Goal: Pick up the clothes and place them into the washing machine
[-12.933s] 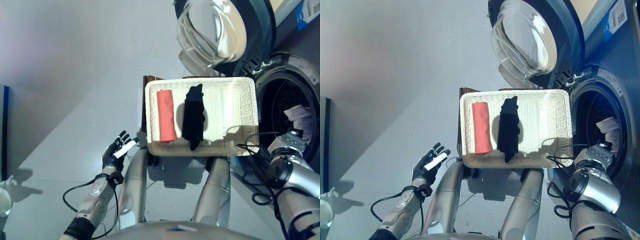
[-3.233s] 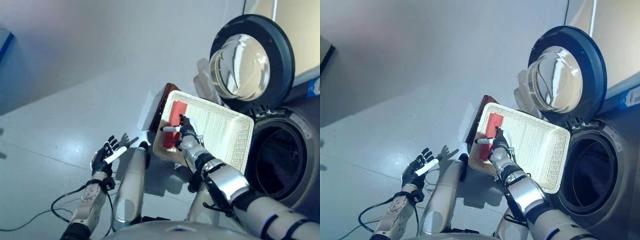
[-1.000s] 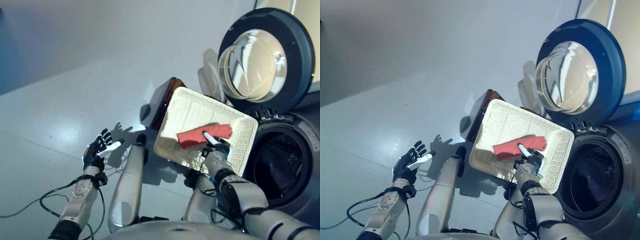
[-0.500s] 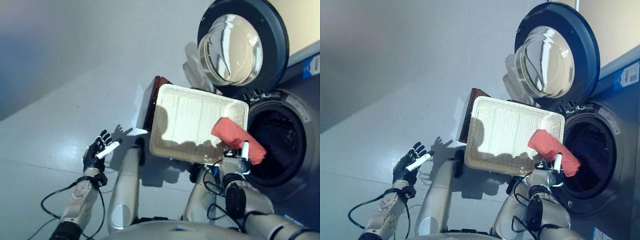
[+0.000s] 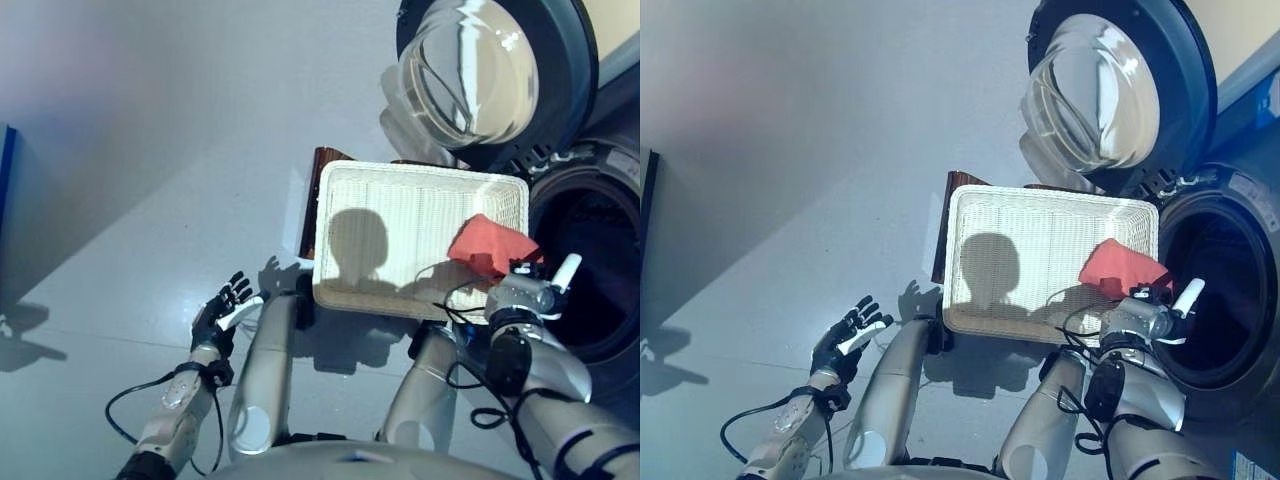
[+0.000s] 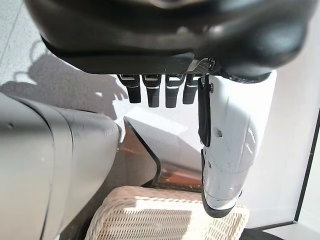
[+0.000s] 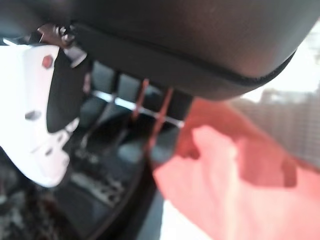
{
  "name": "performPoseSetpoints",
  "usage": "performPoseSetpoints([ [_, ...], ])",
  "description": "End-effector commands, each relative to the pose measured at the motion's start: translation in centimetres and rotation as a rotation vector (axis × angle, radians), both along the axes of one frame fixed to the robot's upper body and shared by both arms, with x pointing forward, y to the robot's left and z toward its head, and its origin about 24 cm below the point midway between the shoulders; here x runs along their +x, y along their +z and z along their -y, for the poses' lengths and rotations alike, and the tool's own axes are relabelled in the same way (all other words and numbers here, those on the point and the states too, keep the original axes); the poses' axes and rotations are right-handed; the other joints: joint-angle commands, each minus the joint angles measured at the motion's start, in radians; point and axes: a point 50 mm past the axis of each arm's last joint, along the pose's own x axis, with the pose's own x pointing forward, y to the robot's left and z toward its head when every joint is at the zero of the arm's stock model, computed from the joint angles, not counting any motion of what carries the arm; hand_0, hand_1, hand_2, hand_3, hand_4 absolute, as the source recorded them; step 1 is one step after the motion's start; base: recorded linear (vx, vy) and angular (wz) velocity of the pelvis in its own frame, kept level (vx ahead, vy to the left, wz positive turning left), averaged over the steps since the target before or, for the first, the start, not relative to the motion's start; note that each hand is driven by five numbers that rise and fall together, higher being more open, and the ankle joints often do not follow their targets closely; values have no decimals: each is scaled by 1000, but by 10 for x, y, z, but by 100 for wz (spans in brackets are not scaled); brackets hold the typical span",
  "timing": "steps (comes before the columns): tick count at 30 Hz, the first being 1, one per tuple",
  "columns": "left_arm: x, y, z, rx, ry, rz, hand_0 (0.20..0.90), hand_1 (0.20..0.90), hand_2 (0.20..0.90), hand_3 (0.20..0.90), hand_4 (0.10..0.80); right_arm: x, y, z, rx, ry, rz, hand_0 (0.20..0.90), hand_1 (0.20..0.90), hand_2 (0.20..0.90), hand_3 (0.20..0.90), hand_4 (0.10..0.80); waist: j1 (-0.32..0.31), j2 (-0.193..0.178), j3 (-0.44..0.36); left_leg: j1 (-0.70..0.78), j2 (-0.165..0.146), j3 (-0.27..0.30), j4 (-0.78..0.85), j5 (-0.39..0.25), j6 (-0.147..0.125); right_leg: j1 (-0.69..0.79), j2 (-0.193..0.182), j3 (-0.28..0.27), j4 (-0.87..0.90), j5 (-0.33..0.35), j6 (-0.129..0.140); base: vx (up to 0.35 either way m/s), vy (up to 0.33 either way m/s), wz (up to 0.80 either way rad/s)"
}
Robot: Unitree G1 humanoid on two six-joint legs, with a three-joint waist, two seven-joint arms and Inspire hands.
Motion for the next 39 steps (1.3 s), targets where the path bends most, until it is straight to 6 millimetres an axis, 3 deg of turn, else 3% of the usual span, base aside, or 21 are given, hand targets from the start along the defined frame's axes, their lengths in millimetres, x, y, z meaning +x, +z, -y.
performPoseSetpoints([
  [1,0,11,-6,9,42,101,900,900,900,900,800,-11,38,41,-391,69,-186,900,900,900,900,800,-11,39,-16,36,80,-138,-95,56,-152,-23,4,18,8,56,-26,-19,-17,-8],
  [10,-2,17,-21,41,137,162,900,900,900,900,800,2,56,-2,-1185,503,-552,900,900,900,900,800,-35,2,-23,19,87,-137,-108,74,-155,-33,12,8,-1,78,-31,-4,-7,-1],
  [16,-8,22,-29,60,114,183,900,900,900,900,800,9,61,-1,-1648,658,-959,900,900,900,900,800,-20,-12,-28,-2,84,-144,-100,77,-155,-39,9,4,3,82,-32,-1,-7,0],
  [22,-7,28,-28,67,52,201,900,900,900,900,800,15,51,1,-2071,829,-1400,900,900,900,900,800,-7,-21,-32,-14,84,-152,-89,75,-156,-47,11,7,14,80,-33,-1,1,1],
  [25,-7,29,-26,68,28,202,900,900,900,900,800,16,45,6,-2140,854,-1579,900,900,900,900,800,-1,-20,-33,-17,83,-154,-87,75,-157,-52,10,10,20,79,-33,0,0,0],
  [31,-5,33,-24,71,18,220,900,900,900,900,800,24,47,4,-2238,822,-1745,900,900,900,900,800,5,-14,-23,-33,78,-154,-71,76,-157,-71,14,19,32,79,-36,-22,9,0],
  [38,-1,37,-20,71,9,237,900,900,900,900,800,28,47,8,-2194,784,-1928,900,900,900,900,800,13,0,-12,-53,76,-158,-48,72,-159,-93,13,30,70,61,-42,6,-2,0],
  [39,-2,36,-21,75,11,232,900,900,900,900,800,27,46,9,-2187,789,-1949,900,900,900,900,800,16,1,-14,-46,78,-165,-26,32,-165,-90,16,36,98,22,-36,78,-19,4],
])
